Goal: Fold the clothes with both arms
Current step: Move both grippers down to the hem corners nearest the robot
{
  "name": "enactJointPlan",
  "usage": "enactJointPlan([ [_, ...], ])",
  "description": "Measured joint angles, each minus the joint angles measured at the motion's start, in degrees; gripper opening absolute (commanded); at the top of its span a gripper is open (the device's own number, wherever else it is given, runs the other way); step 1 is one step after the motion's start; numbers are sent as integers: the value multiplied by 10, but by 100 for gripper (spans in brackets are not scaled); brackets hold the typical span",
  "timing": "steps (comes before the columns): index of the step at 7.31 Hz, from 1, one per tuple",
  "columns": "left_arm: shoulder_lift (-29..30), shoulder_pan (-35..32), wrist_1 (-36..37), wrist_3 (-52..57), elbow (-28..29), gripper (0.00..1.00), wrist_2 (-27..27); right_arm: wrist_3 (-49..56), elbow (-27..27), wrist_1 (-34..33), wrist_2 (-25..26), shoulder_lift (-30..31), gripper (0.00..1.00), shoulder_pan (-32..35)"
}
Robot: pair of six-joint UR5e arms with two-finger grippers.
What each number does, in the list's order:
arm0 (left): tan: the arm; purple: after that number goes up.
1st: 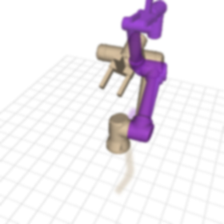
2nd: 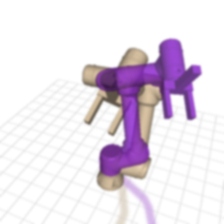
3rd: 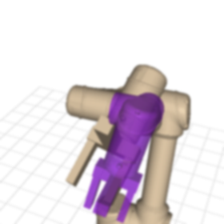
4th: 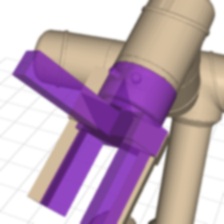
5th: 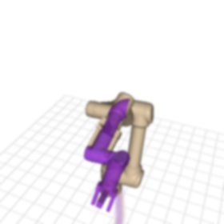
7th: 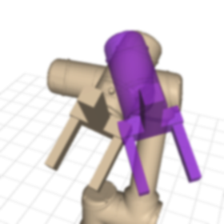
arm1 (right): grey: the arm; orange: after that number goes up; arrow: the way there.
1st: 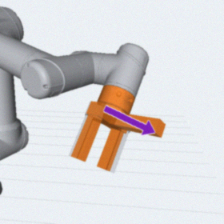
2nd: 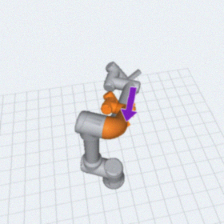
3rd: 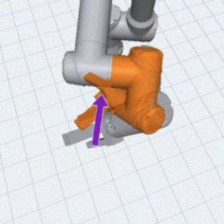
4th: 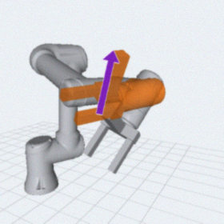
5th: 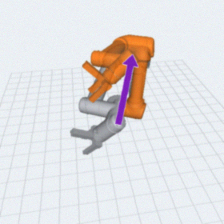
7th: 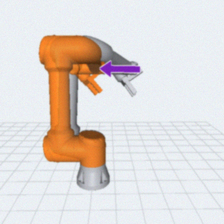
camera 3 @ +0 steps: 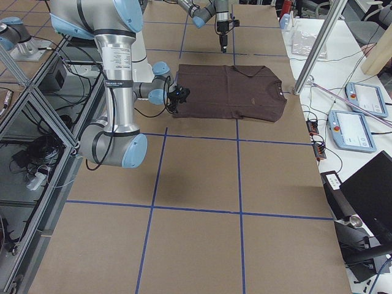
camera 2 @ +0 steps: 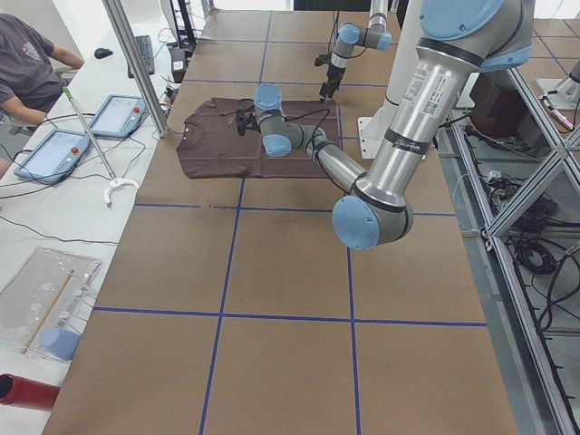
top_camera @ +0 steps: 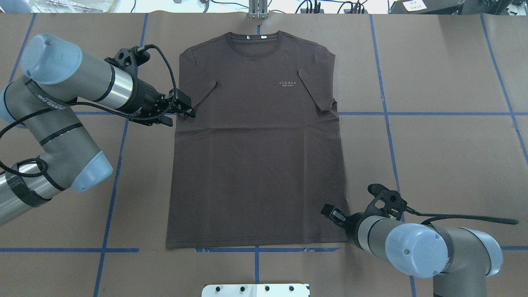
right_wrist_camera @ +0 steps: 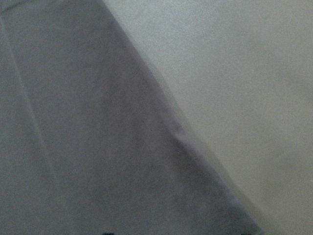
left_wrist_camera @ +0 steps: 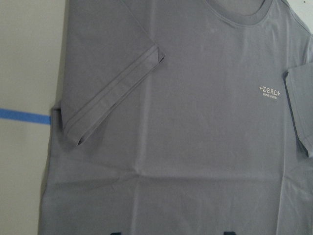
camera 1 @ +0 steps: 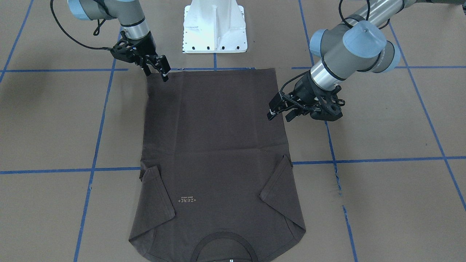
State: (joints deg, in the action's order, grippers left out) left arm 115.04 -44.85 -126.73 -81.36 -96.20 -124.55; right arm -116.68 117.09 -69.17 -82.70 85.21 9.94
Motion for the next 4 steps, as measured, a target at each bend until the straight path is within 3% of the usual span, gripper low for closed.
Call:
enactJointPlan([
  [4, 2, 2, 0, -1, -4, 77, -1, -26, 2, -21, -3, 16, 81, -11],
])
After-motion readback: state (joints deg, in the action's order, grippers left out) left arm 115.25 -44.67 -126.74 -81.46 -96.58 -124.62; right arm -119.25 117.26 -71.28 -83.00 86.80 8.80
